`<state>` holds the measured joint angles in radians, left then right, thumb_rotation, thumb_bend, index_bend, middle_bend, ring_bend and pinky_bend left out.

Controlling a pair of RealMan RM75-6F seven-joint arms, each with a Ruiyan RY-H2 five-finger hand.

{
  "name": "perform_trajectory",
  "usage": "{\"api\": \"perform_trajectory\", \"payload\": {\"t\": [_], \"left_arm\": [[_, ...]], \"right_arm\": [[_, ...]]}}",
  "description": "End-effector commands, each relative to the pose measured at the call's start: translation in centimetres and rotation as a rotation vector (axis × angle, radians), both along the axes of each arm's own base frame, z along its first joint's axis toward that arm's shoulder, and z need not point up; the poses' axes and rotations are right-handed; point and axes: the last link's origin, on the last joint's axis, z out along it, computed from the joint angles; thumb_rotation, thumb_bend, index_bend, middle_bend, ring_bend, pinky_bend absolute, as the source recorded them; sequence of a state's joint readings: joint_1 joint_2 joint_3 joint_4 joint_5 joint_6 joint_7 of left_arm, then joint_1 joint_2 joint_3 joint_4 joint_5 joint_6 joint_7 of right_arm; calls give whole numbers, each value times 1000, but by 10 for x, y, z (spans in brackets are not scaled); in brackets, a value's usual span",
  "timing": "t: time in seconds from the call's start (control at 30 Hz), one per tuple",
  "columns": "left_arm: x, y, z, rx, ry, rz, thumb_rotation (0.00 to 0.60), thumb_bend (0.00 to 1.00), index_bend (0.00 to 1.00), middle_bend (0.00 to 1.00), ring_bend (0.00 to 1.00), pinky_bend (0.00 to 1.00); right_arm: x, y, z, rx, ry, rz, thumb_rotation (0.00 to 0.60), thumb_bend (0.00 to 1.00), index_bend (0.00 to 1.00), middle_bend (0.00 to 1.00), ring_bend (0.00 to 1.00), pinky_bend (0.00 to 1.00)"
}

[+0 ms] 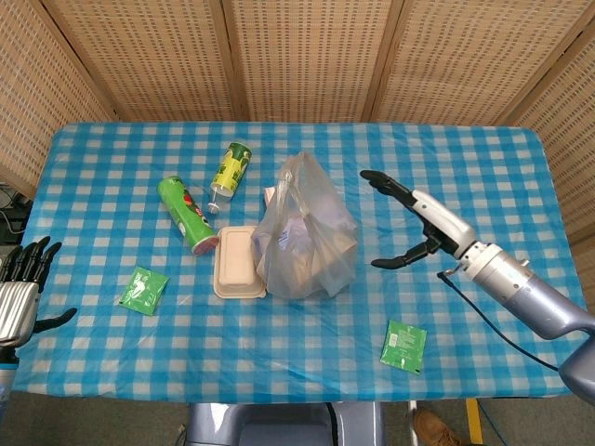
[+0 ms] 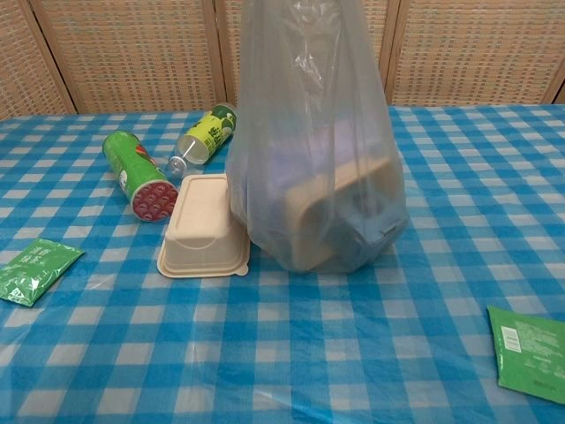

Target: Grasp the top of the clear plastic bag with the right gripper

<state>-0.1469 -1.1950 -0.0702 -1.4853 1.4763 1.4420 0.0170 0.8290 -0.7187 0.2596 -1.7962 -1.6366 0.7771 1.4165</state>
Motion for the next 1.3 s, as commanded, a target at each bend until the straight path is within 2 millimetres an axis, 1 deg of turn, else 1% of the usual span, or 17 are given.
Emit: {"api": "perform_trajectory", "payload": {"t": [0.03, 0.17, 0.3, 0.43, 0.5, 0.73, 0.87, 1.0, 1.07, 1.17, 1.23, 1.3], "left_arm": [[-1, 1, 1, 3, -2, 2, 600, 0, 0, 0, 0, 0], [-2, 2, 4, 11, -9, 9, 600, 0, 0, 0, 0, 0], [-4, 3, 6, 18, -19, 17, 600, 0, 0, 0, 0, 0], [-5, 5, 7, 19, -19, 27, 600, 0, 0, 0, 0, 0], [-6, 6, 7, 21, -20, 32, 600, 0, 0, 0, 0, 0], [-9, 10, 8, 30, -21, 50, 600, 0, 0, 0, 0, 0], [-11, 12, 9, 35, -21, 62, 600, 0, 0, 0, 0, 0], [-12, 13, 9, 35, -19, 70, 600, 0, 0, 0, 0, 0], [-13, 14, 9, 35, -19, 74, 600, 0, 0, 0, 0, 0], [-14, 14, 9, 38, -21, 79, 600, 0, 0, 0, 0, 0], [-15, 15, 10, 40, -21, 82, 600, 0, 0, 0, 0, 0], [-15, 15, 10, 40, -21, 86, 600, 0, 0, 0, 0, 0]], "right_arm": [[26, -3, -10, 73, -2, -2, 600, 0, 55, 61, 0, 0], [46, -11, -20, 105, 0, 1, 600, 0, 112, 112, 0, 0], [68, -16, -31, 147, -47, -6, 600, 0, 167, 156, 0, 0], [83, -23, -39, 176, -57, -18, 600, 0, 227, 211, 10, 0], [90, -24, -42, 195, -74, -25, 600, 0, 240, 223, 12, 0], [115, -27, -52, 264, -106, -43, 600, 0, 241, 222, 12, 0], [134, -27, -57, 338, -200, -80, 600, 0, 236, 226, 31, 0], [147, -28, -60, 403, -287, -115, 600, 0, 234, 249, 62, 12], [152, -29, -61, 423, -330, -125, 600, 0, 240, 291, 105, 56], [155, -32, -61, 442, -368, -143, 600, 0, 261, 380, 206, 161], [155, -34, -62, 450, -381, -153, 600, 0, 290, 439, 300, 269], [155, -36, -63, 458, -393, -165, 600, 0, 352, 527, 426, 439]]}}
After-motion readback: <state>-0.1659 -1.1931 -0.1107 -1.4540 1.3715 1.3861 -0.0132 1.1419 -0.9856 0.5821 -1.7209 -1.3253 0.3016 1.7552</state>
